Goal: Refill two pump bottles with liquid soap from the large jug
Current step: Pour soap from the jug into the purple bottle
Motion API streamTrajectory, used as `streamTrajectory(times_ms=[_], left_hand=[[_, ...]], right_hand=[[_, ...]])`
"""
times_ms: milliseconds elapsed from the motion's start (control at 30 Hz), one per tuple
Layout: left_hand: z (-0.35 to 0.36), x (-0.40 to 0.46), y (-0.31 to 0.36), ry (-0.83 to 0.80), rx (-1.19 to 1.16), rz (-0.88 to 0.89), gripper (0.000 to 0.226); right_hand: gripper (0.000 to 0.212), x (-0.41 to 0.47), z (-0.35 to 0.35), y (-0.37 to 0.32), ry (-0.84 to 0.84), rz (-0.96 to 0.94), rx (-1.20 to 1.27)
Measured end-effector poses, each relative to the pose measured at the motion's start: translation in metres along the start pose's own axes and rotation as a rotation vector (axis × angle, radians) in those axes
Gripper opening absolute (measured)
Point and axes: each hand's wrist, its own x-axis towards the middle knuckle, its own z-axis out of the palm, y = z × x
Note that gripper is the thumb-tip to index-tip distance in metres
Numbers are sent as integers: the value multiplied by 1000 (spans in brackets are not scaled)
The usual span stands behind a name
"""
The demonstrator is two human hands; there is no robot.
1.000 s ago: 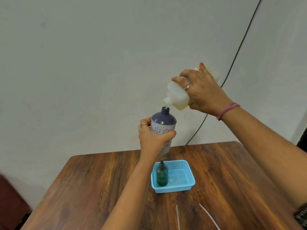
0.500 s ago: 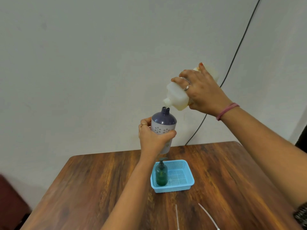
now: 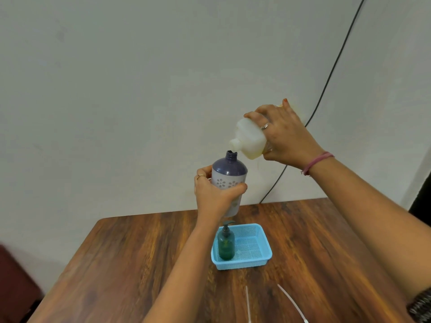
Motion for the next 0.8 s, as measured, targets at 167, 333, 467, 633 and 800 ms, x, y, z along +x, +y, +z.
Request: streamTrajectory(times_ms=[167, 333, 467, 633, 800], left_hand=[[0, -1, -2, -5, 7, -5, 76], [1, -2, -4, -6, 2, -15, 77], [1, -2, -4, -10, -5, -30, 76], [1, -7, -8, -17, -31, -41, 77], [-4, -16, -20, -23, -60, -80, 76]], right_hand=[[94, -9, 7, -4, -31, 95, 122], [94, -17, 15, -6, -49, 175, 202], [95, -21, 19, -9, -63, 231, 275], [95, -31, 28, -15, -58, 318, 375], [96, -54, 41, -21, -19, 508, 676]])
